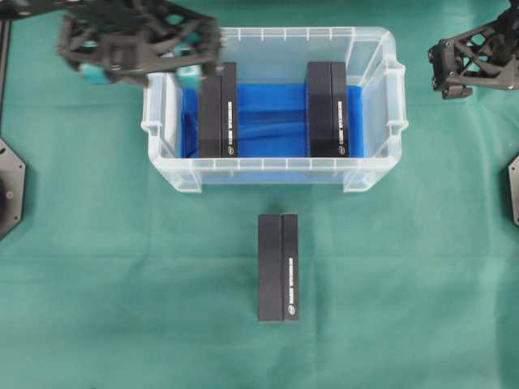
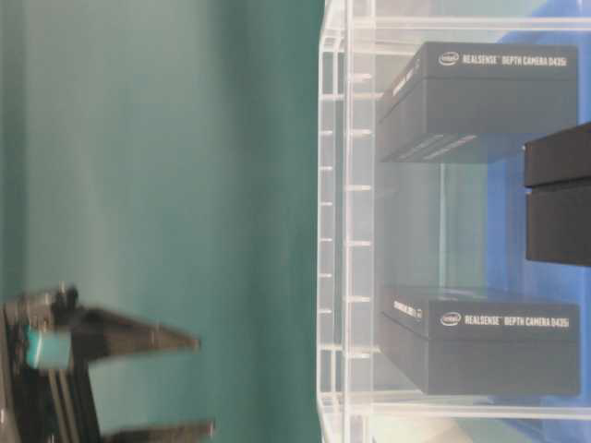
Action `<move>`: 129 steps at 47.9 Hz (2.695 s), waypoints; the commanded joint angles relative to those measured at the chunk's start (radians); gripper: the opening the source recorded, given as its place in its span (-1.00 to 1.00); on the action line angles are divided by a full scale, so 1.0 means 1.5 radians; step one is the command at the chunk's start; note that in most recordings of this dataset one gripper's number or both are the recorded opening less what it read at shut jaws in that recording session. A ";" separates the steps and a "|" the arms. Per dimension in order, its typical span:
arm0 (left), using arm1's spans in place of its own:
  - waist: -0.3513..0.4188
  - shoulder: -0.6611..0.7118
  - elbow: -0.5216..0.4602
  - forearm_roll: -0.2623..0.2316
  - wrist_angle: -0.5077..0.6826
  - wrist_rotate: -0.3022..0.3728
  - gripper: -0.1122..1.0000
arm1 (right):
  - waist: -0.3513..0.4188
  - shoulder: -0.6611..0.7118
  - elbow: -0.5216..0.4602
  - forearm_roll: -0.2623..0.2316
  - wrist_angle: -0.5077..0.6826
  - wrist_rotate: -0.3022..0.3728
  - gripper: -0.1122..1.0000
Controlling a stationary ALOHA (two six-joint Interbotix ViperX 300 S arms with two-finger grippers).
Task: Take out the box from the case.
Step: 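Move the left gripper over the left black box in the bin, then lower the left gripper and close it on the left box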
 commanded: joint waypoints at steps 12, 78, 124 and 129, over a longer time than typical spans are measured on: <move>-0.014 0.060 -0.103 0.001 0.021 -0.004 0.66 | -0.001 -0.004 -0.009 0.001 -0.006 -0.005 0.80; -0.006 0.079 -0.103 0.006 0.061 -0.041 0.66 | -0.001 -0.002 -0.010 0.007 -0.006 -0.016 0.80; 0.007 0.079 -0.056 0.007 0.014 -0.043 0.66 | -0.001 0.005 -0.012 0.007 -0.017 -0.015 0.80; 0.008 0.079 -0.043 0.007 0.005 -0.044 0.66 | -0.001 0.004 -0.012 0.007 -0.017 -0.015 0.80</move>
